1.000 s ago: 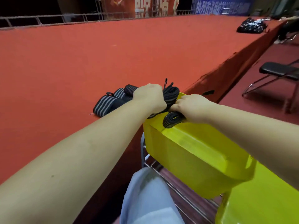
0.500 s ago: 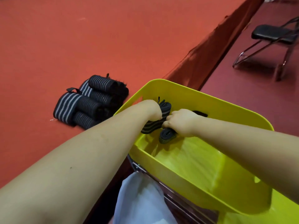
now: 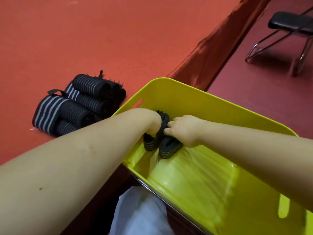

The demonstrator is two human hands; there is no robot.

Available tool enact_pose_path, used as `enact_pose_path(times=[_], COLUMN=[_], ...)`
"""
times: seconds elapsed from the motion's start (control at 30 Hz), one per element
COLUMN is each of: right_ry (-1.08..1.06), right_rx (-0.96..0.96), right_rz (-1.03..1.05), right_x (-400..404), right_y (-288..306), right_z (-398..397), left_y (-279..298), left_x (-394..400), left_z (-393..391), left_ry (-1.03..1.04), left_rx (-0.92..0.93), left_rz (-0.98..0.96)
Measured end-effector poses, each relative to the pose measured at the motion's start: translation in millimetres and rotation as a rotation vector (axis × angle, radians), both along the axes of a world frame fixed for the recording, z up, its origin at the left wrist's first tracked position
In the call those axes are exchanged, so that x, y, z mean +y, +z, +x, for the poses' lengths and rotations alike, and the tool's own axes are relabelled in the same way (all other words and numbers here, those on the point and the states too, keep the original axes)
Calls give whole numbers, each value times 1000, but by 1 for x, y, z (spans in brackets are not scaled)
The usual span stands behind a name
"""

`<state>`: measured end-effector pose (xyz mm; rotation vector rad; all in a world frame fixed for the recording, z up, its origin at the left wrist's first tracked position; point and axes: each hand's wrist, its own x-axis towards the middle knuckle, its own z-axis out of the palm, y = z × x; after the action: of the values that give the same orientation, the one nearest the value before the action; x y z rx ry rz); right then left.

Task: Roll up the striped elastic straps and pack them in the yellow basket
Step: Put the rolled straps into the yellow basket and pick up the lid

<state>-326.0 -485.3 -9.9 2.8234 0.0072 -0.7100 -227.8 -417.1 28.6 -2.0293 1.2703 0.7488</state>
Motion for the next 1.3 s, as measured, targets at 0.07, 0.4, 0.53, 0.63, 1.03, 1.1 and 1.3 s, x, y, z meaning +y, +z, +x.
enact_pose_path(times=[0.07, 0.4, 0.53, 0.63, 1.03, 1.1, 1.3], right_ry=[25, -9, -39, -59, -135, -125, -49], right_rx=[-30, -215, -164, -228, -743, -757, -726], right_rz=[-26, -117, -50, 32, 451, 476, 521], right_x=[-1, 1, -1, 0, 42, 52, 88], right_y=[2, 6, 15, 31, 105, 111, 114], right_z=[0, -3, -6, -9, 48, 73, 147], left_y=[-5, 0, 11, 33, 85, 77, 44], left_x=[0, 12, 31, 51, 162, 175, 211], left_z=[2, 0, 3, 5, 69, 89, 139], left_ry=[-4, -167, -90, 48, 939, 1053, 1354], left_rx=[-36, -107, 18, 178, 607, 574, 442], left_rz=[-3, -88, -248, -438, -1067, -1129, -1284])
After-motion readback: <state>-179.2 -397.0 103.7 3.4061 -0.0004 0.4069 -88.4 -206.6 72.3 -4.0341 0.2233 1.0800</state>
